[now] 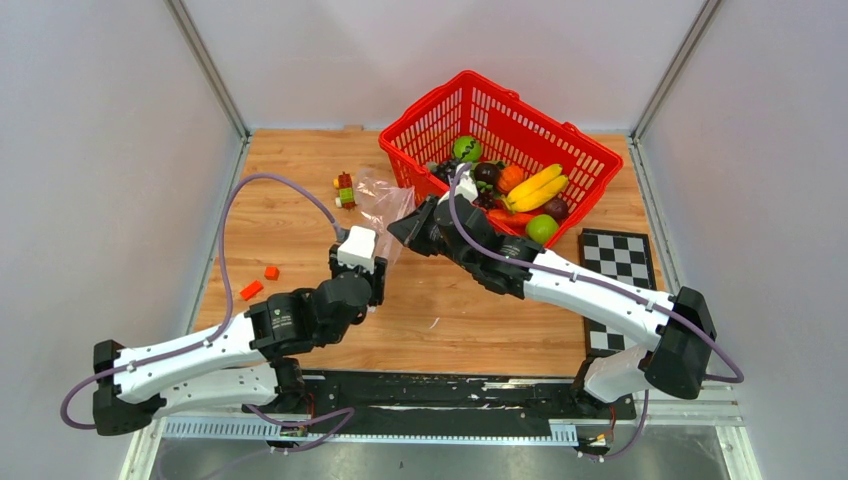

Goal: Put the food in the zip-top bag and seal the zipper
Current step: Open the zipper of the food storage bag.

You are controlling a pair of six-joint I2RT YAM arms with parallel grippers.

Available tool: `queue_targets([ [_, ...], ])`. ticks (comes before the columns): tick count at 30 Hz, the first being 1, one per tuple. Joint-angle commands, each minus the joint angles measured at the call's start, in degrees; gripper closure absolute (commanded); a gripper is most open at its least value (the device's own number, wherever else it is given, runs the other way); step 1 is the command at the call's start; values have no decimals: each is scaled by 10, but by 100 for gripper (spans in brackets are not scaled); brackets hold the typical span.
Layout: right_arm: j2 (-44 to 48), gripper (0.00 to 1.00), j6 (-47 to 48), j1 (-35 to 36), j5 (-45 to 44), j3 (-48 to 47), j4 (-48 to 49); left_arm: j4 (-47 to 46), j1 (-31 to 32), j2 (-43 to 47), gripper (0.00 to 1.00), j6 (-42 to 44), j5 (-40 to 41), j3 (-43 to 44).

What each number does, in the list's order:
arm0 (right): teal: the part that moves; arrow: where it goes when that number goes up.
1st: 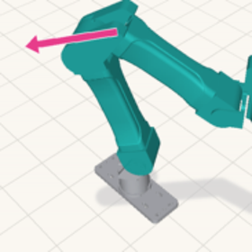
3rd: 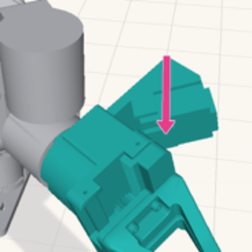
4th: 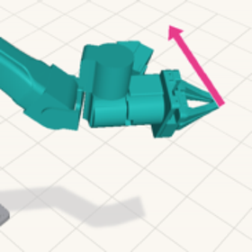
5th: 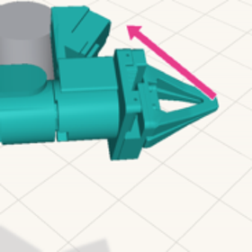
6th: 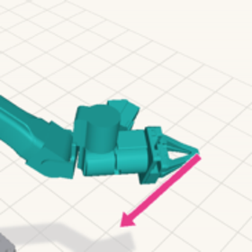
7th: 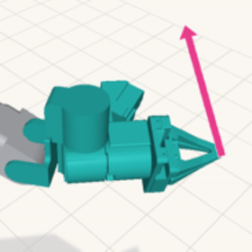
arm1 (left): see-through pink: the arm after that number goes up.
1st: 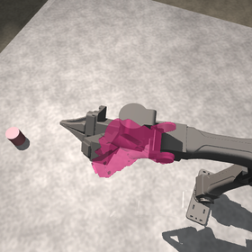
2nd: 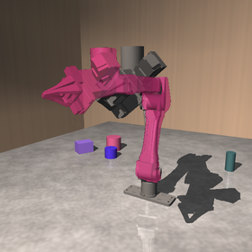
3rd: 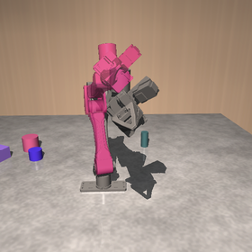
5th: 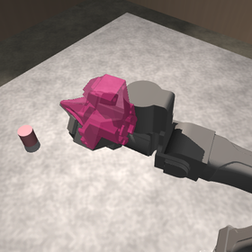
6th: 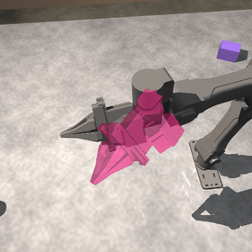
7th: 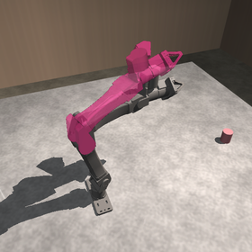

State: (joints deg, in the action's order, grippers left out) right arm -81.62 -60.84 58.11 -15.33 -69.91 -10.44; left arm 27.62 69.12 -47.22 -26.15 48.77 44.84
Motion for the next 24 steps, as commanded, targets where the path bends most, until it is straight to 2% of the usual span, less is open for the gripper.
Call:
queue_targets([
  [1,6,100,4,3,-23,-31,-2,9,9,19,43,-9,17,13],
  [3,3,100,13,3,-21,-34,-3,11,10,25,47,-6,12,14],
  [8,1,100,45,3,-3,-39,-2,11,10,39,74,-2,12,6],
  [12,5,99,81,3,24,-35,9,-1,11,50,86,3,19,1],
  [14,8,90,114,3,48,-33,13,-8,10,56,89,6,24,-2],
  [15,15,77,153,3,74,-34,15,-14,11,59,97,9,27,-2],
  [16,20,72,173,3,89,-37,15,-14,10,59,100,8,30,-2],
  [19,48,60,231,3,132,-38,12,-11,11,61,100,-5,35,-1],
  [21,70,55,252,3,144,-35,-2,-11,10,62,100,-14,39,-3],
  [24,109,55,261,3,142,-11,-25,-7,10,65,100,-24,44,-2],
])
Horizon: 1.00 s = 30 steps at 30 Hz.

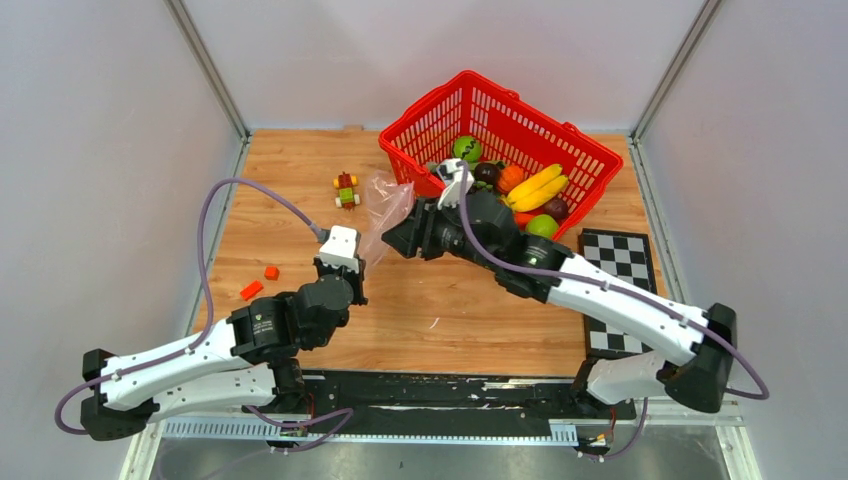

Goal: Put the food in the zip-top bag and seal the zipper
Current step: Open the zipper of the food storage bag.

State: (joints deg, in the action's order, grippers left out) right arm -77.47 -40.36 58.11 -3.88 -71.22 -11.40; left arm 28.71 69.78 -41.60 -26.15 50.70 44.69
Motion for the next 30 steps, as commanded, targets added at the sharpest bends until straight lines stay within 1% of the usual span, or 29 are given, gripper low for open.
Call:
queue_targets([
  [1,82,55,55,3,29,16,-16,-18,4,9,100,-26,23,0],
  [3,105,55,50,3,19,42,-20,-18,4,9,100,-27,19,3],
  [5,118,55,37,3,-10,61,-29,-24,4,7,100,-26,13,4],
  [8,114,54,19,3,-39,69,-28,-36,4,3,100,-18,-2,5],
  [11,81,51,19,3,-32,44,-26,-40,4,-3,100,-16,-10,7],
  [16,25,51,12,3,-20,8,-18,-46,4,-6,100,-14,-21,8],
  [20,1,51,4,3,-5,-14,-16,-43,4,-6,100,-15,-19,7],
  [21,-2,53,2,3,-12,-13,-17,-43,4,-4,100,-14,-19,7],
  [23,-5,61,3,3,-33,-8,-23,-42,4,0,100,-14,-18,5],
  [26,-9,79,2,3,-54,0,-35,-42,4,4,100,-14,-16,4],
  [28,-11,89,4,3,-50,7,-34,-42,4,6,100,-14,-15,4],
  [30,-15,96,7,3,-37,7,-36,-43,4,8,100,-12,-13,4],
])
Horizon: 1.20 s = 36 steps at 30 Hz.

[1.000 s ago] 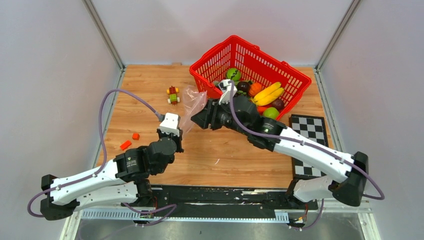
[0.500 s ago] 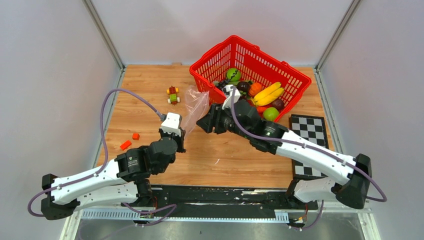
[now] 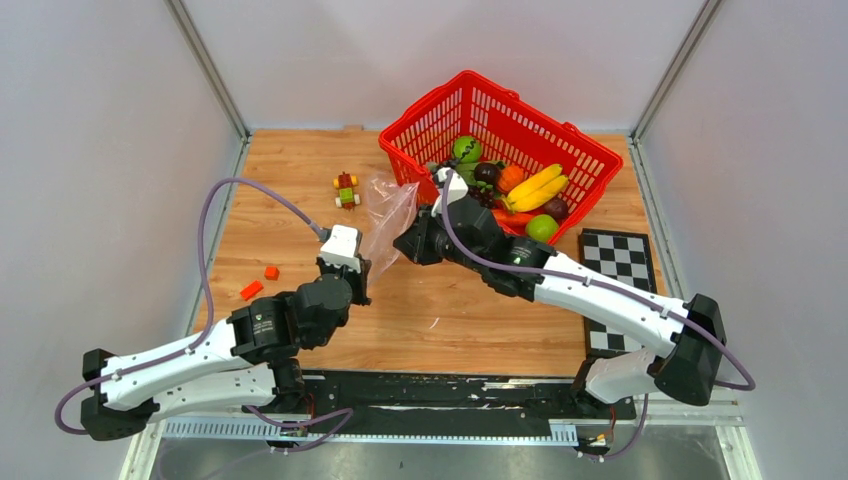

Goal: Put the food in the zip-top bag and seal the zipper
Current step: Open the zipper of the food storage bag.

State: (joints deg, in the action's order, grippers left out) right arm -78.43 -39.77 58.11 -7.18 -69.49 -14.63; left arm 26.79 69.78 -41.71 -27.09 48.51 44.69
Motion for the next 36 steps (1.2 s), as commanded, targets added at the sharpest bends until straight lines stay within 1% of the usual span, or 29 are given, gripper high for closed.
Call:
queue_targets([
  [1,-7,100,2,3,2,-10,-5,-25,4,8,98,-1,9,4],
  [3,-8,100,2,3,19,-7,-1,-29,4,7,88,5,10,3],
  [5,-8,100,7,3,40,-2,13,-38,4,3,73,13,10,4],
  [6,-10,100,8,4,47,-4,14,-41,4,-2,70,17,12,5],
  [9,-15,100,17,7,62,-12,8,-45,4,-19,64,29,21,14],
  [12,-18,100,21,9,62,-17,1,-41,4,-37,63,40,31,26],
  [13,-17,100,22,9,79,-16,1,-38,4,-42,63,42,37,28],
  [16,-18,100,26,10,81,-16,-2,-23,4,-46,67,38,52,35],
  [17,-18,100,28,10,79,-17,-4,-18,4,-44,70,37,54,36],
  [21,-28,100,52,10,73,-26,-31,-16,4,-23,96,35,52,30],
  [22,-33,100,58,10,72,-31,-41,-14,4,-18,100,35,49,31],
  [25,-45,100,82,10,77,-40,-47,16,4,-2,100,28,49,44],
  [31,-89,100,104,10,168,-97,-27,123,4,30,100,-22,94,87],
  [36,-120,100,97,10,238,-141,4,240,4,28,100,-68,132,164],
])
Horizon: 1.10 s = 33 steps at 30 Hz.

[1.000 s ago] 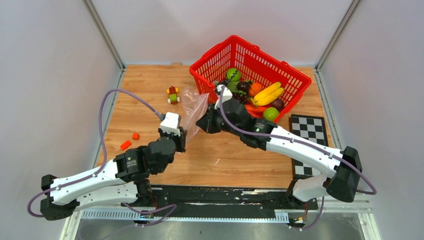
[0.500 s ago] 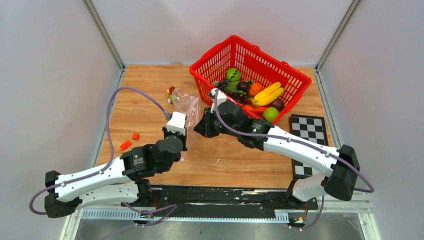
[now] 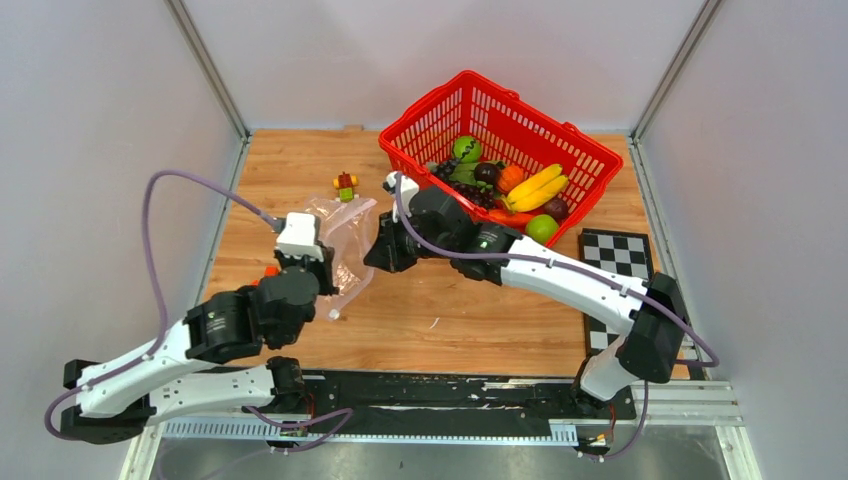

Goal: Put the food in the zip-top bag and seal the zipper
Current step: Open the zipper of the food storage bag.

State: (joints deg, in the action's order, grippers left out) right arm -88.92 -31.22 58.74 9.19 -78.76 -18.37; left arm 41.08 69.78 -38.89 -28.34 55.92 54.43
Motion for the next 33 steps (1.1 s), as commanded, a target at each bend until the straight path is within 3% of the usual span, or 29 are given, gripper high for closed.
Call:
queue_targets([
  [1,-17,100,10,3,82,-53,47,125,4,-7,100,-68,69,87],
  [5,-19,100,9,-1,76,-66,35,203,4,-44,100,-97,92,154],
  [11,12,100,2,-23,-17,13,-3,218,4,-107,100,-102,75,186],
  [19,-4,100,11,-33,-86,58,-78,100,4,-138,100,-157,29,29],
  [25,5,100,40,-33,-189,45,-126,90,3,-131,100,-174,63,0],
  [29,6,99,56,-33,-179,31,-140,61,3,-106,100,-155,65,-11],
  [33,22,93,66,-33,-91,30,-110,28,3,-89,100,-131,48,-25],
])
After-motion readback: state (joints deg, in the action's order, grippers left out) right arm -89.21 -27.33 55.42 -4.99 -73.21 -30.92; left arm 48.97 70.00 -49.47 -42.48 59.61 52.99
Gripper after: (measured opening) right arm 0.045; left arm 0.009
